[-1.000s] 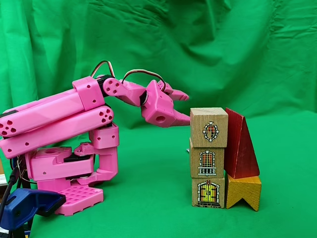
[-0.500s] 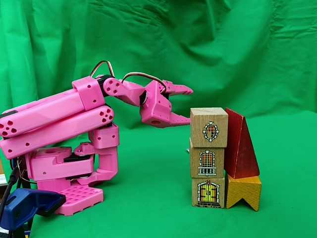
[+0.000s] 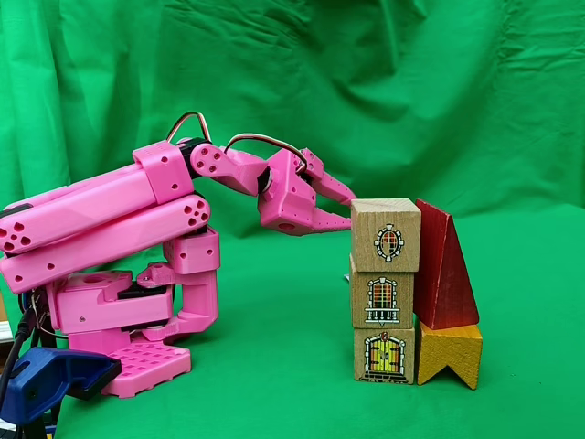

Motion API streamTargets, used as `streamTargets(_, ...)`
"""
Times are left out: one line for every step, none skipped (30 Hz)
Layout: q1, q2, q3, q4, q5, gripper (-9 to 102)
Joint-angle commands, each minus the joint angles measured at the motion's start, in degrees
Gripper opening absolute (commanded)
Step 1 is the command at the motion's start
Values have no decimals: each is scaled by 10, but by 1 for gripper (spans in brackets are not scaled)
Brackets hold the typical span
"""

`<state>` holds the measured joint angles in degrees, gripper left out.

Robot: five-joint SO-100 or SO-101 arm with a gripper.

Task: Grasp some building blocks and build the house on the picture.

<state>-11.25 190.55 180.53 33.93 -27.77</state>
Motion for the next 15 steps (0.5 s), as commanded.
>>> streamTargets(-12,38,12,2,25,5)
streamTargets(-14,38,12,2,39,5)
streamTargets(-14,38,12,1,52,5)
streamTargets(-14,38,12,1,62,5)
streamTargets(-14,38,12,1,70,5)
streamTargets(-15,38,12,1,76,5)
streamTargets(-15,38,12,1,82,5)
streamTargets(-15,38,12,1,87,5)
streamTargets(-16,38,12,1,92,5)
streamTargets(-16,38,12,1,99,5)
streamTargets(-16,38,12,1,109,5)
streamTargets(-16,38,12,1,120,5)
streamTargets(-16,38,12,1,134,5)
streamTargets(-16,38,12,1,148,5)
streamTargets(-16,38,12,1,161,5)
